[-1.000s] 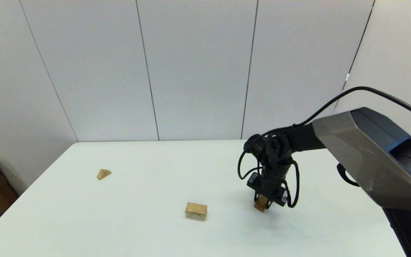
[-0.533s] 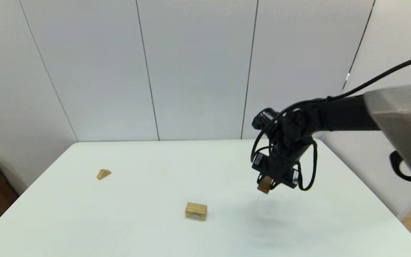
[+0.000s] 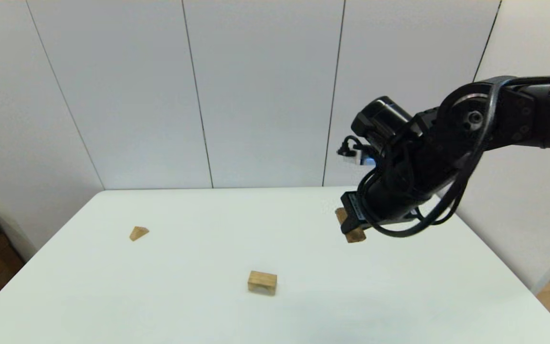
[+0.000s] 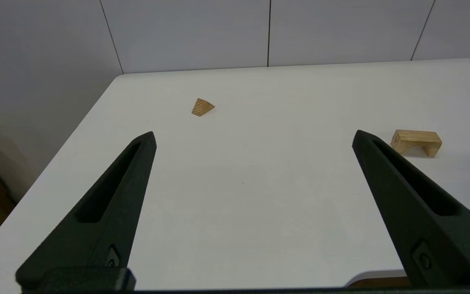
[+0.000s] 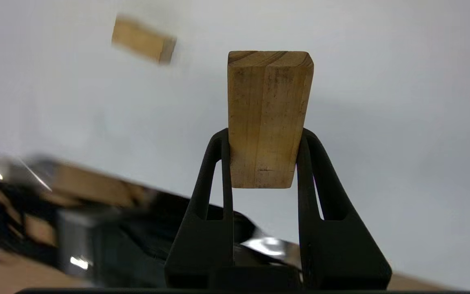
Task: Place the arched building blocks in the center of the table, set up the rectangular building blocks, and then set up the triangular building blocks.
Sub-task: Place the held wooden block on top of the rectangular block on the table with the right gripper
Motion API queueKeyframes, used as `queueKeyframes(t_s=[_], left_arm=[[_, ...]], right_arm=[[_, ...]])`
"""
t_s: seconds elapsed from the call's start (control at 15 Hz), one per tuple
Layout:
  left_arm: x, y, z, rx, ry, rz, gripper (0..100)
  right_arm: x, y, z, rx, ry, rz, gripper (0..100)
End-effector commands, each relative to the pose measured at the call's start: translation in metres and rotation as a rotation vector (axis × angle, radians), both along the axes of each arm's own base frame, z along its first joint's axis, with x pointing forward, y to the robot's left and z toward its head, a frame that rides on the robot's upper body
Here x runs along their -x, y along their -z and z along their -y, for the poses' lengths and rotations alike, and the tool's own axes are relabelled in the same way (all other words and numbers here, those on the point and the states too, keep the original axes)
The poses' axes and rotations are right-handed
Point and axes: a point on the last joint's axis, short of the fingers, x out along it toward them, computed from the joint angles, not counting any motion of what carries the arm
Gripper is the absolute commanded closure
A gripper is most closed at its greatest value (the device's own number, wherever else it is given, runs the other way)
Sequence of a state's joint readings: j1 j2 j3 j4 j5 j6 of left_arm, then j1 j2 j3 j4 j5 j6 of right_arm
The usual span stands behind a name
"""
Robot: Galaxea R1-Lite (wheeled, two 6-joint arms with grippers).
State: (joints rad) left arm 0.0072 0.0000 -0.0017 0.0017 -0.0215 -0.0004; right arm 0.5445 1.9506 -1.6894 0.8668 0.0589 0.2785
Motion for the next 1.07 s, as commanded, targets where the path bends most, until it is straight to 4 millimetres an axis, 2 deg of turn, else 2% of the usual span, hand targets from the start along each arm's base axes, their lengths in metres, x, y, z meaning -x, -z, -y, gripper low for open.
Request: queueKeyframes(t_s=[0.07,0.2,0.53,0.87,1.07], left_arm=[[0.0,0.0,0.0,0.001,0.0,0.0,0],[0.0,0.0,0.0,0.0,0.0,-0.002,0],[0.0,0.0,0.0,0.0,0.0,-0.002,0],[0.0,0.0,0.0,0.0,0.0,0.0,0],[0.0,0.0,0.0,0.0,0.0,0.0,0]], right_arm=[[0.011,0.006,-0.015,0.163,-0.537,0.088,100],[0.01,0.015,-0.024,0.22,-0.716,0.115,100],[0.005,0.044,-0.058,0.3,-0.999,0.129,100],[-0.002,0.061,-0.095,0.334,-1.098,0.087,100],[0.0,0.073,-0.107,0.353,-1.118,0.088,100]])
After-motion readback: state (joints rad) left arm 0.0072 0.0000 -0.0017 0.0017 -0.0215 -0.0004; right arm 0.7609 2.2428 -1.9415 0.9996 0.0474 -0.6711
